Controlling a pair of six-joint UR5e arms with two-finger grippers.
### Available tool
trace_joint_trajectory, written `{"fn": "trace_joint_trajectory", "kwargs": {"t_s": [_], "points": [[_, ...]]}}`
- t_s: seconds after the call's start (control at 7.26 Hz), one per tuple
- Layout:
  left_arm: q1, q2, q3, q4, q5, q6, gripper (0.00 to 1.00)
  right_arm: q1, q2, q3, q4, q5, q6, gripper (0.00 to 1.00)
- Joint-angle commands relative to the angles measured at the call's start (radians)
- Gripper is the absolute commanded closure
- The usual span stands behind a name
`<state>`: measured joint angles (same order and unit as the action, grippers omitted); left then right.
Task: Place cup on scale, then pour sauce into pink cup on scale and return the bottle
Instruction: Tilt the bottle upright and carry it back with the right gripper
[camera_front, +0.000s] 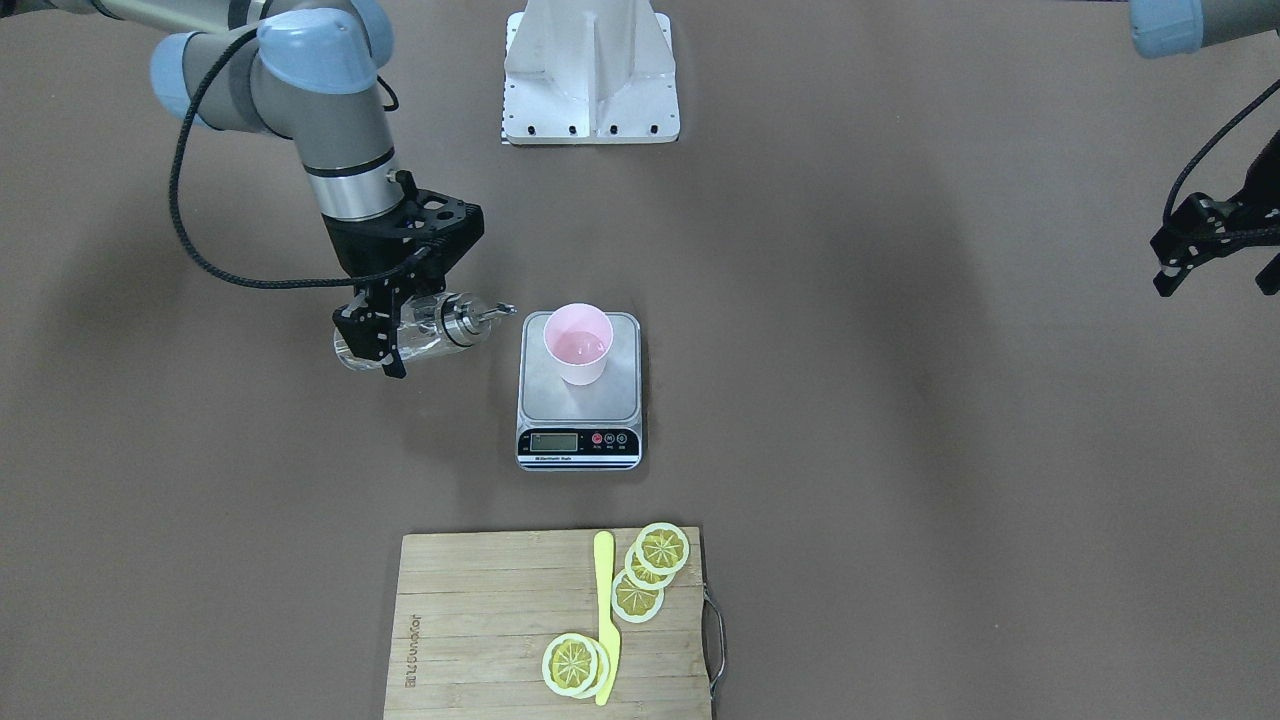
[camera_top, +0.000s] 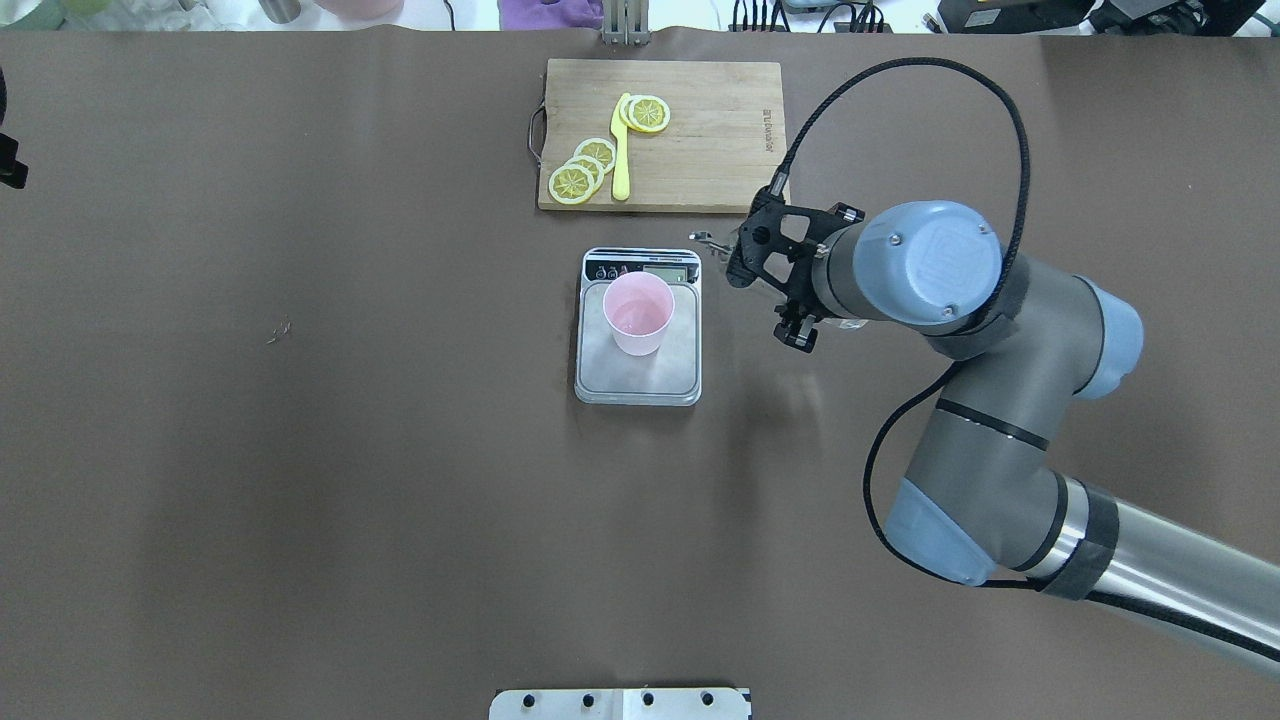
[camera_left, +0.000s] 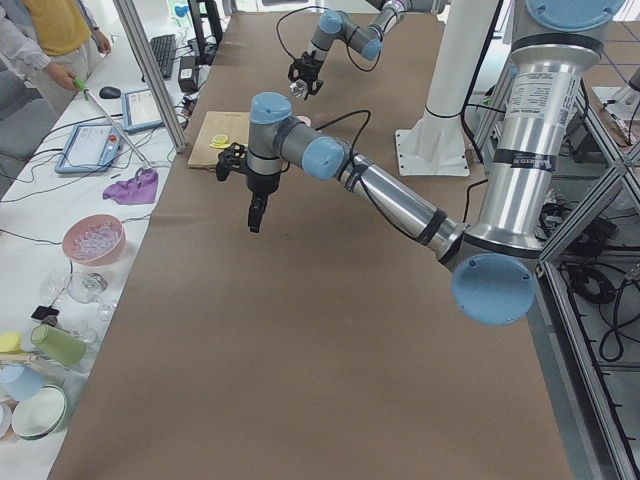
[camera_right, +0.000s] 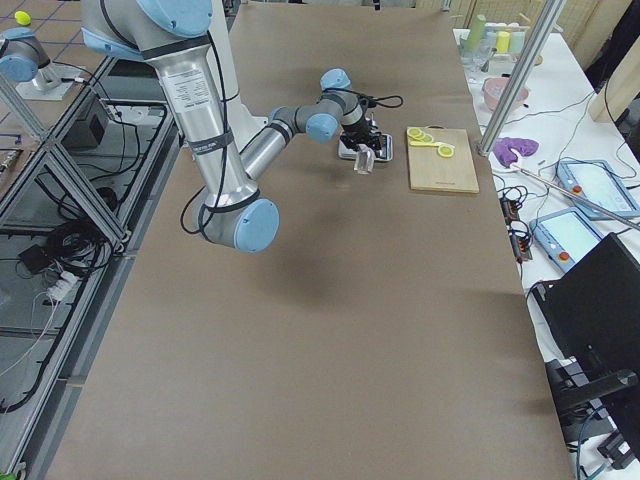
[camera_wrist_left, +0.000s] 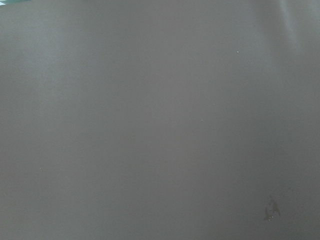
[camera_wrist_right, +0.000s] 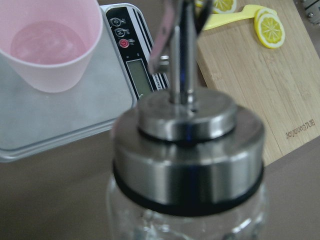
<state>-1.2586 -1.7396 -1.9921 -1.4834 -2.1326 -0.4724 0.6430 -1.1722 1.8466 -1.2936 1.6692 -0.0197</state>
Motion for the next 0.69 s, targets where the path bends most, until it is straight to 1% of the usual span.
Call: {"fn": "trace_joint_trajectory", "kwargs": {"t_s": [0.0, 0.14, 0.28, 0.41, 0.55], "points": [[0.002, -0.006, -0.023, 0.000, -0.001, 0.000, 0.03, 0.079, -0.152, 0.003, 0.234, 0.117, 0.128, 1.00], [0.002, -0.008, -0.039, 0.000, -0.001, 0.000, 0.03, 0.090, -0.232, -0.003, 0.395, 0.118, 0.221, 1.00], [0.004, -0.009, -0.040, -0.002, -0.001, 0.001, 0.03, 0.112, -0.306, -0.006, 0.518, 0.127, 0.294, 1.00], [0.004, -0.020, -0.046, -0.003, -0.001, 0.003, 0.03, 0.141, -0.370, -0.006, 0.605, 0.153, 0.332, 1.00], [0.007, -0.032, -0.054, -0.002, -0.001, 0.001, 0.03, 0.151, -0.459, -0.023, 0.754, 0.153, 0.428, 1.00]]}}
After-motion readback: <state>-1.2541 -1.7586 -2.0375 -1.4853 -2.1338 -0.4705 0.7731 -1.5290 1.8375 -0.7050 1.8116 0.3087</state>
